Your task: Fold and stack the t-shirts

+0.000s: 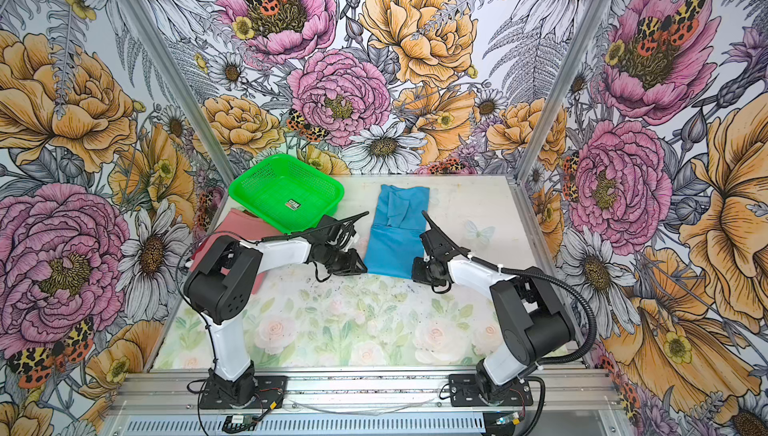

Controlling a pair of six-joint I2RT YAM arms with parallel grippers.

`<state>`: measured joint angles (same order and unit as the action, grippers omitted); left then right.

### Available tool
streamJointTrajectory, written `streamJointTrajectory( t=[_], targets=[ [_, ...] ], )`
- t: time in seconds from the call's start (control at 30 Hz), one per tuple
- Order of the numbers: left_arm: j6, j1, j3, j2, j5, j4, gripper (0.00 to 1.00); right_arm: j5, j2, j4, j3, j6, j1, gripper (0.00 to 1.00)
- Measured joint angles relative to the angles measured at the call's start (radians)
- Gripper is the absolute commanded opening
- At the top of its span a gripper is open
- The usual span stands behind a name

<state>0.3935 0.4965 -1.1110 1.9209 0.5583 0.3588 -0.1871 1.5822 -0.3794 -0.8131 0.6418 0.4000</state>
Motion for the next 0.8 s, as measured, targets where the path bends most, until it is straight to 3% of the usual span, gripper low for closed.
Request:
streamJointTrajectory(
  t=[0.1, 0.2, 0.33, 0.47, 0.8],
  targets=[
    [0.000, 0.004, 0.002, 0.000, -0.003, -0.007, 0.25, -0.002, 0.018, 0.014, 0.006, 0.005, 0.003, 0.31],
    [0.000, 0.006, 0.006, 0.000, -0.011, -0.014, 0.18, 0.000, 0.024, 0.027, 0.006, 0.013, 0.006, 0.23],
    [0.002, 0.008, 0.011, 0.004, -0.025, -0.018, 0.00, 0.000, 0.031, 0.044, 0.011, 0.024, 0.011, 0.09],
    [0.000, 0.012, 0.017, 0.003, -0.031, -0.027, 0.00, 0.002, 0.022, 0.066, 0.029, 0.033, 0.014, 0.00],
    [0.000, 0.035, 0.127, -0.117, -0.082, -0.031, 0.00, -0.010, -0.123, 0.059, 0.131, 0.043, 0.082, 0.00]
  ],
)
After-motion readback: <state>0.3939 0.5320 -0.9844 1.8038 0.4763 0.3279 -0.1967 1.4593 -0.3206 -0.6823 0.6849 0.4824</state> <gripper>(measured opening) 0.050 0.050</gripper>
